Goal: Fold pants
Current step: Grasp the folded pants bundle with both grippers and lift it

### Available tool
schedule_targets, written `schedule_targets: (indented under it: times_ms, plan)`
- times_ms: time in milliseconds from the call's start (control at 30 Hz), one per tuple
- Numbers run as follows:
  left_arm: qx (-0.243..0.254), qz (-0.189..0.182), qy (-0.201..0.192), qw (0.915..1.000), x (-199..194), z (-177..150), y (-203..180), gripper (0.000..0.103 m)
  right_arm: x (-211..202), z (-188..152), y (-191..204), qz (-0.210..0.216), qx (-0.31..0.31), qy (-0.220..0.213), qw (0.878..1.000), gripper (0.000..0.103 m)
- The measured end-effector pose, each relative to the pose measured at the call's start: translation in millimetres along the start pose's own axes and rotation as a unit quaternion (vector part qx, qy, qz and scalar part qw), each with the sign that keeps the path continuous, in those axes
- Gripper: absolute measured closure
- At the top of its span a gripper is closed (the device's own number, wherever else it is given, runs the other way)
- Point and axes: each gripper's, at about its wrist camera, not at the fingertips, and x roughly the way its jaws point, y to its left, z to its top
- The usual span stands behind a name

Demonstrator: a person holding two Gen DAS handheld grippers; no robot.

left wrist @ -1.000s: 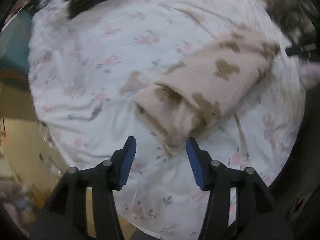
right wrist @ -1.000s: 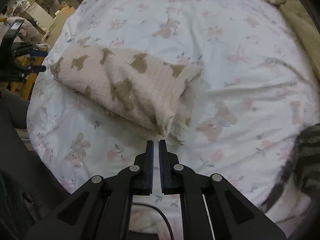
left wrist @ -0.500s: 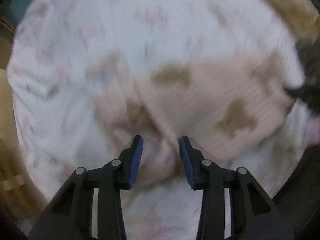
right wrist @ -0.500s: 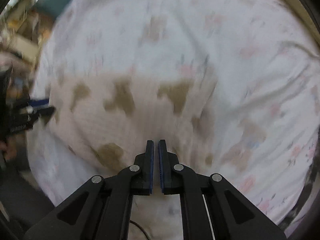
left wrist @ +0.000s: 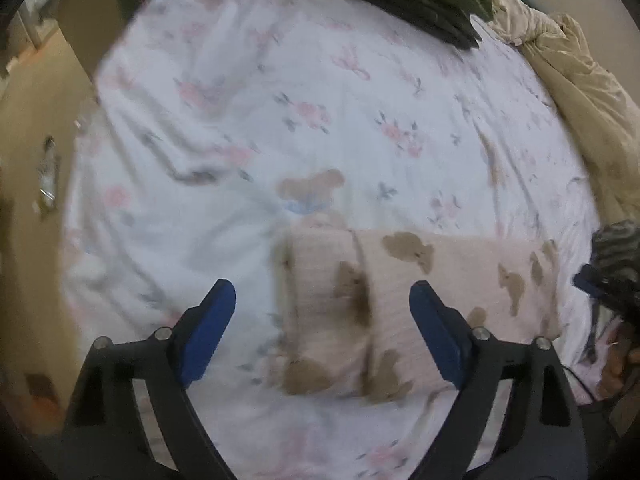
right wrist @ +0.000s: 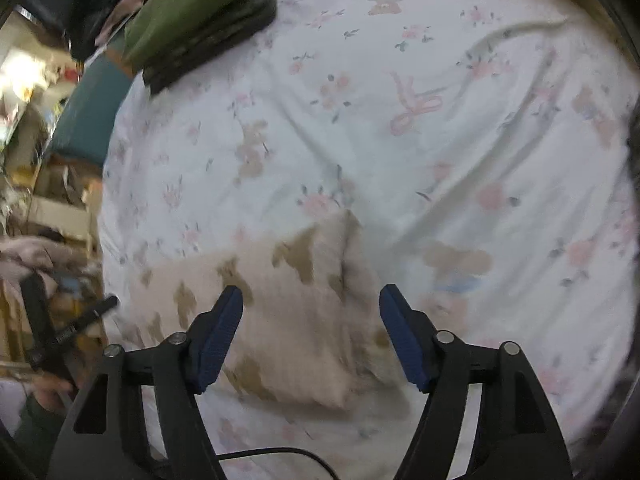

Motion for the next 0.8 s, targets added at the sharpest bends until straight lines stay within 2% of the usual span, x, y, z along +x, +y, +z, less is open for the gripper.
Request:
schedule_targets:
  times_ms: [67, 167, 233, 300, 367, 400, 433, 467, 500, 533, 567, 600, 667, 800]
  plan:
    - [-0.005, -0.008, 0.024, 0.9997, 20, -3, -4, 0.016, 23, 3, 6, -0.013, -0.006, 0.021, 1.000, 0.030]
    - [0.007, 0.001, 0.063, 0.9980, 46, -6, -11, 0.015, 51, -2, 7, -0.033, -0.021, 0.062, 0.997, 0.030]
    - [0.024, 0.003, 0.058, 0.9981, 48, -8, -17, 0.014, 62, -10, 6, -0.047, -0.025, 0.075, 0.996, 0.030]
    - [0.031, -0.019, 0.067, 0.9971, 49, -9, -24, 0.015, 66, -15, 8, -0.044, -0.026, 0.075, 0.996, 0.029]
    - [0.052, -0.036, 0.075, 0.9952, 51, -11, -33, 0.027, 69, -20, 18, -0.034, -0.049, 0.085, 0.995, 0.033]
    - [0.063, -0.040, 0.079, 0.9941, 52, -12, -37, 0.037, 71, -22, 24, -0.023, -0.058, 0.092, 0.994, 0.037]
    - [0.075, -0.044, 0.080, 0.9930, 52, -13, -42, 0.047, 73, -25, 29, -0.013, -0.067, 0.099, 0.993, 0.047]
    - [0.082, -0.049, 0.079, 0.9923, 53, -14, -43, 0.052, 75, -28, 34, -0.010, -0.076, 0.102, 0.992, 0.052]
    - [0.086, -0.055, 0.080, 0.9916, 53, -14, -46, 0.067, 77, -30, 37, -0.013, -0.085, 0.102, 0.991, 0.056]
    - [0.090, -0.059, 0.079, 0.9910, 52, -13, -49, 0.080, 79, -31, 41, -0.015, -0.093, 0.102, 0.990, 0.069]
    - [0.099, -0.056, 0.074, 0.9907, 51, -13, -52, 0.085, 81, -31, 44, -0.016, -0.098, 0.101, 0.990, 0.084]
    - [0.114, -0.051, 0.068, 0.9898, 50, -12, -55, 0.092, 80, -32, 46, -0.018, -0.102, 0.098, 0.990, 0.088]
    - [0.137, -0.042, 0.061, 0.9878, 47, -17, -64, 0.093, 76, -33, 50, -0.021, -0.117, 0.092, 0.989, 0.091]
    - [0.131, -0.038, 0.040, 0.9898, 32, -14, -61, 0.094, 57, -31, 53, -0.007, -0.125, 0.063, 0.990, 0.093]
